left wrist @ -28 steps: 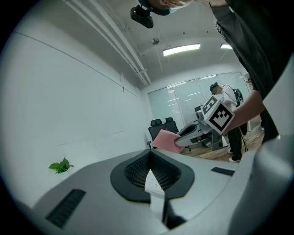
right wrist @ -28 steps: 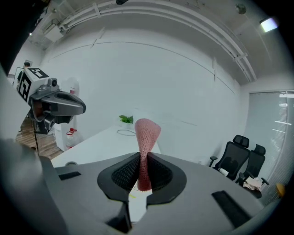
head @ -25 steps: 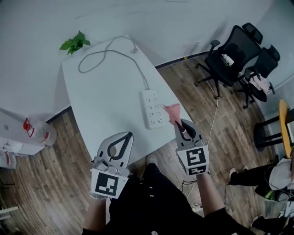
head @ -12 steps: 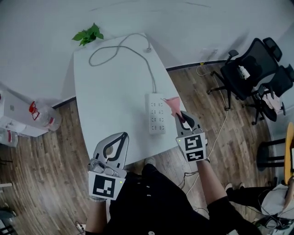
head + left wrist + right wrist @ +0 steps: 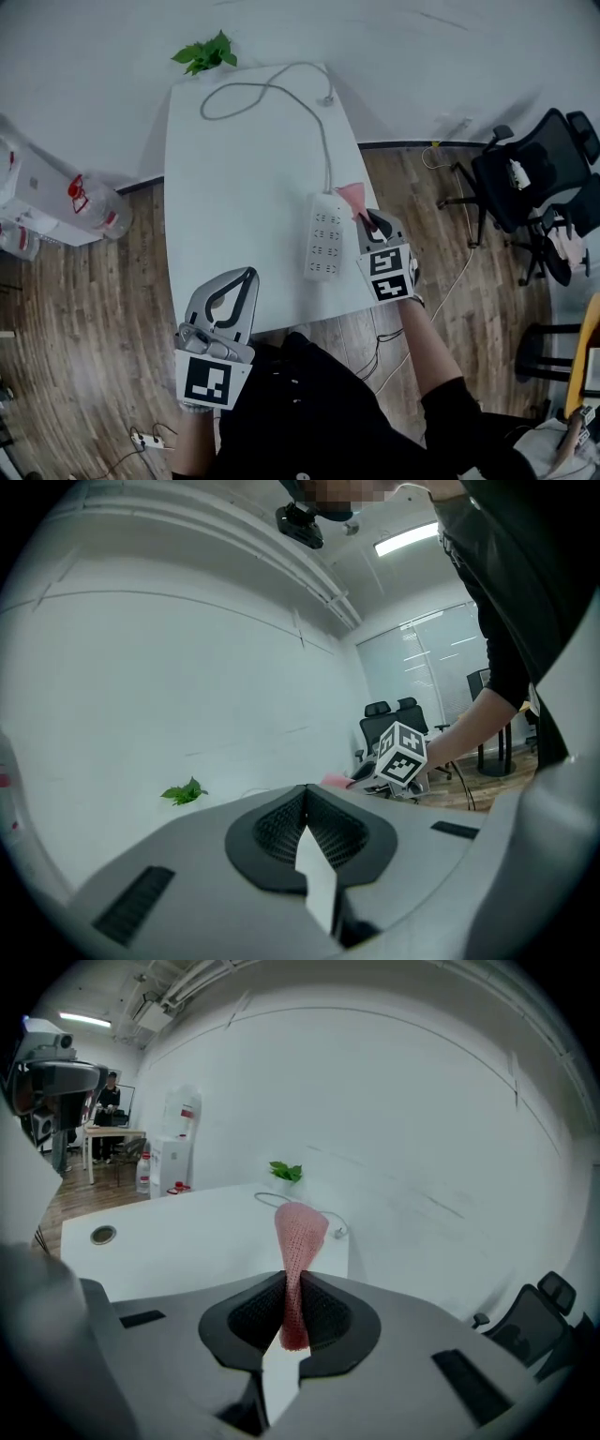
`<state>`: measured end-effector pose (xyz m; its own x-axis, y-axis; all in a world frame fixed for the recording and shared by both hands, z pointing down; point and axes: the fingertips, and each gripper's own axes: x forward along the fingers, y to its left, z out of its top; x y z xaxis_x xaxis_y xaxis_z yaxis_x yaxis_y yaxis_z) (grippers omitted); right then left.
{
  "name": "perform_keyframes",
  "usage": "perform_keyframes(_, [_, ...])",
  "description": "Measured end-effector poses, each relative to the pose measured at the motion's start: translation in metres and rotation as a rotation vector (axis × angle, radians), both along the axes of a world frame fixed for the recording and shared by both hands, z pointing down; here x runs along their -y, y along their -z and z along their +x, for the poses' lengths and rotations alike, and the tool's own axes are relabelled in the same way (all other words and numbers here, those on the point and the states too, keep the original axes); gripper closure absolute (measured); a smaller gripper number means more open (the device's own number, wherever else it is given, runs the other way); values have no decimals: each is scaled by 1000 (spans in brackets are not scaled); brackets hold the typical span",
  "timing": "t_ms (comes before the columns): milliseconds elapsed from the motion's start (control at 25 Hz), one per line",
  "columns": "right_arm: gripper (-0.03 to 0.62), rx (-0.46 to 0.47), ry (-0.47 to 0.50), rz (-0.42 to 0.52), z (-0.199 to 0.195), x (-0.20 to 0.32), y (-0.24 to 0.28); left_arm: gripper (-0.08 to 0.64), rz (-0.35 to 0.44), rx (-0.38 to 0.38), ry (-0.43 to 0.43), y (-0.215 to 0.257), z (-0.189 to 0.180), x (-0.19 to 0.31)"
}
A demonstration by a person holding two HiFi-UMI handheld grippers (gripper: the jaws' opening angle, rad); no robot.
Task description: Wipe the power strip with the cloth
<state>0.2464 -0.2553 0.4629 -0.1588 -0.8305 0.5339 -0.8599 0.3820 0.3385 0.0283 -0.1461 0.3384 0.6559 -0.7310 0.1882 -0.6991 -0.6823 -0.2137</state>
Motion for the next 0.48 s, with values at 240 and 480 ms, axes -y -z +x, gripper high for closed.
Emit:
perform_keyframes(240, [532,-68,60,-53,-1,33,-25,546,5,7,65,-1,-6,4])
perform_keyframes(480, [532,-138,107,-125,-4,54,-60,546,27,15,117,0,-16,4])
